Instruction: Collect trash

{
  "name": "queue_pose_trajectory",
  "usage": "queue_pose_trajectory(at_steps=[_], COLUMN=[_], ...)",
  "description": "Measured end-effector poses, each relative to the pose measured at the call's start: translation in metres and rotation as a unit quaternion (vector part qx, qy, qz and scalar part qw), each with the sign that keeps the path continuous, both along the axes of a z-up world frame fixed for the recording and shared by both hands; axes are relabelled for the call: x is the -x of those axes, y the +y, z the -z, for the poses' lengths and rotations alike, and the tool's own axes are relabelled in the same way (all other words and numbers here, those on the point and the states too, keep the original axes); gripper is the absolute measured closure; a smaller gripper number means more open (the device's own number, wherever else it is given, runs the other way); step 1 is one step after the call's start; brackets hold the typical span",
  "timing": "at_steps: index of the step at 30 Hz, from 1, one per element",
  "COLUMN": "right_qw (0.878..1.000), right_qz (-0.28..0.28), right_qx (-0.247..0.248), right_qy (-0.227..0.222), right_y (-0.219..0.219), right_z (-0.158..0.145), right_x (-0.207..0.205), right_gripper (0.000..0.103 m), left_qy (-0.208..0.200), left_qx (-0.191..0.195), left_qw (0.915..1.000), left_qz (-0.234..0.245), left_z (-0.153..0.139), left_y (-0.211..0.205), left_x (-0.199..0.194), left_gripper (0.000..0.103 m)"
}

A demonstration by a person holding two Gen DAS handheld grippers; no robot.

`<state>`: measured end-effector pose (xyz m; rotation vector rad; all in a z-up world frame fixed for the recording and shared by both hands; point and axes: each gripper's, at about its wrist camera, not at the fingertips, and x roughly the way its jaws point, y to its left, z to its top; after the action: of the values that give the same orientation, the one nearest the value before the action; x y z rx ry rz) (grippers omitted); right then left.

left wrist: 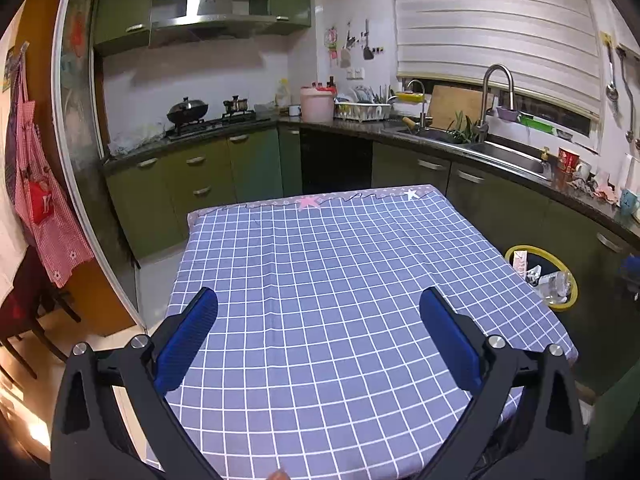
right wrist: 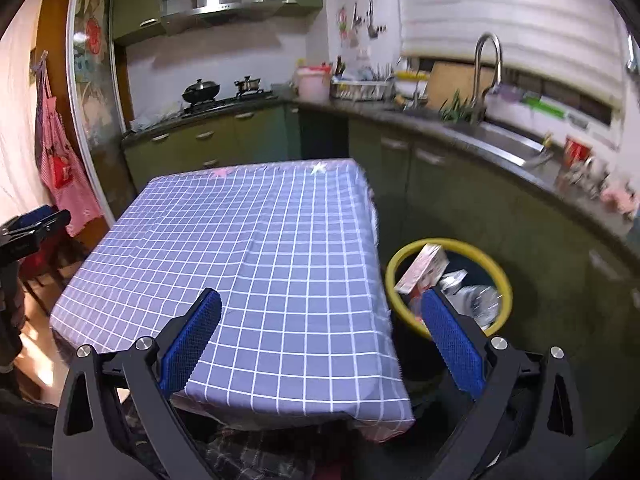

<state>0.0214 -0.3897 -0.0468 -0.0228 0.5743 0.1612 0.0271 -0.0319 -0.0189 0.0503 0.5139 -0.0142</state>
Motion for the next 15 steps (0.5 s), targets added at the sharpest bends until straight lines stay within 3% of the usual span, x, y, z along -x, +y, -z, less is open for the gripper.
queue_pose_trajectory(at_steps=[8,15], right_qw=[0.999,0.999], right_qz=[0.013,0.009], right_qx=[0.010,0.005], right_qy=[-0.039,-0.042], right_y=[0.003,0.002], right_z=[-0.016,-0.018], right_x=[0.023,0.030], right_gripper=[0.005,0.005], left_qy=[-0.039,-0.040], left_qx=[0.010,0.028], left_qw=[0.9987,0.9981], left_qz=[0.032,0.036], left_z=[-0.013,-0.017], left_y=[-0.013,-0.011], left_x=[0.031,0.040], left_gripper=[0.007,0.007])
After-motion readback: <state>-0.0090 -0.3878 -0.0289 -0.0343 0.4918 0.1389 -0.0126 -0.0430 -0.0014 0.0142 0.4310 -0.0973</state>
